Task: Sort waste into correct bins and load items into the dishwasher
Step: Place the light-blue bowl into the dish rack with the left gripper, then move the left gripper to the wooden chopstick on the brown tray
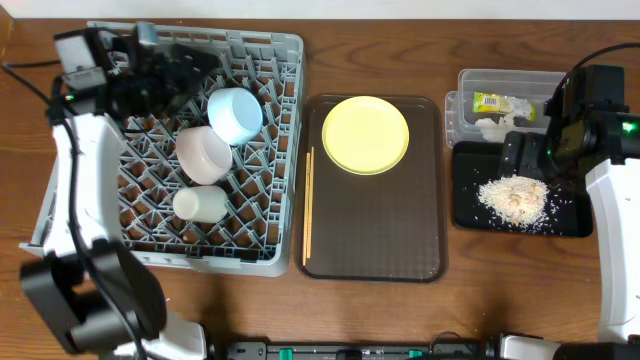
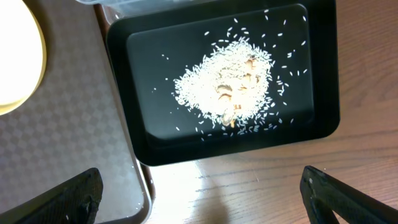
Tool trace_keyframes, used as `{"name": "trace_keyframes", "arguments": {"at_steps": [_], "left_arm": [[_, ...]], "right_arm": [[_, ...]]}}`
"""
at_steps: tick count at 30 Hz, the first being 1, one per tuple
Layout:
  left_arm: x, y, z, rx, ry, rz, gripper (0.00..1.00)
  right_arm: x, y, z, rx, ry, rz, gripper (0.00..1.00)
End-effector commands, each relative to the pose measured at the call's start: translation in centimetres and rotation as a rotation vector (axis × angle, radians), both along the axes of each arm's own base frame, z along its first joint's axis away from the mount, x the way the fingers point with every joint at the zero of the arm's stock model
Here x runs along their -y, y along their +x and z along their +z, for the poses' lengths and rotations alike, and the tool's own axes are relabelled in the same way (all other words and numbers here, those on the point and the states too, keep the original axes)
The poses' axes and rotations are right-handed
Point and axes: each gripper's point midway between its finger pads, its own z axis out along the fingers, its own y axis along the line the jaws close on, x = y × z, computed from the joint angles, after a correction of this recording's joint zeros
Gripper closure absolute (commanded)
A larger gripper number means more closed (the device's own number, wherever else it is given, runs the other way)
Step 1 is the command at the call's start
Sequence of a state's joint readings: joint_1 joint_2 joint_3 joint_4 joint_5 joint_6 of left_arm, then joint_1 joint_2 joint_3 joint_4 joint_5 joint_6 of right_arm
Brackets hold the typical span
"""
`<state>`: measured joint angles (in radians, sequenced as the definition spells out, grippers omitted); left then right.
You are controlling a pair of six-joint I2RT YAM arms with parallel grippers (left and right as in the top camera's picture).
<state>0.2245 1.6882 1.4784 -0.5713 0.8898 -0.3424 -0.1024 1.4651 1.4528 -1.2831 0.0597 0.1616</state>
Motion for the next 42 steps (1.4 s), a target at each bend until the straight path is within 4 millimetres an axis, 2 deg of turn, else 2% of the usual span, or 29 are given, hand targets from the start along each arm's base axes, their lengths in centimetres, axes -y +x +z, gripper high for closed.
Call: {"name": "trace_keyframes", "arguments": {"at_steps": [1, 9, 14, 17, 21, 25, 26, 30, 36, 42], "left_arm": [[1.8, -2.2, -0.2, -0.003, 0.281, -0.007, 0.12], [8.8, -10.3, -4.4, -0.277, 0.545, -0.147, 0.1], [12.3, -13.7, -6.0, -0.36, 0.685, -0.107, 0.04], [13.9, -14.6, -6.6, -0.356, 0.724, -0.068, 0.03], [15.5, -15.8, -8.3, -0.347, 0.766, -0.048, 0.03], [17.1, -16.3, -11.0, -0.33, 0.764, -0.07, 0.03], [17.5, -16.5, -12.2, -0.324, 0.766, -0.083, 0.04], [18.3, -16.9, -15.2, -0.326, 0.781, -0.11, 0.08], [18.2, -17.3, -19.7, -0.399, 0.844, -0.133, 0.08], [18.5, -17.0, -22.8, -0.434, 0.871, -0.143, 0.08]], "right_arm": [[0.5, 0.0, 0.3, 0.01, 0.001, -0.032, 0.01], [0.5, 0.0, 0.3, 0.013, 0.0, -0.032, 0.01], [0.5, 0.0, 0.3, 0.012, 0.001, -0.032, 0.01], [0.5, 0.0, 0.3, 0.012, 0.001, -0.032, 0.01], [0.5, 0.0, 0.3, 0.011, 0.001, -0.032, 0.01], [0.5, 0.0, 0.3, 0.011, 0.002, -0.032, 0.01], [0.3, 0.0, 0.3, 0.012, 0.011, -0.029, 0.01], [-0.1, 0.1, 0.3, 0.015, 0.037, -0.022, 0.01], [-0.1, 0.1, 0.3, 0.014, 0.037, -0.021, 0.01], [-0.1, 0.1, 0.3, 0.014, 0.037, -0.022, 0.01]]}}
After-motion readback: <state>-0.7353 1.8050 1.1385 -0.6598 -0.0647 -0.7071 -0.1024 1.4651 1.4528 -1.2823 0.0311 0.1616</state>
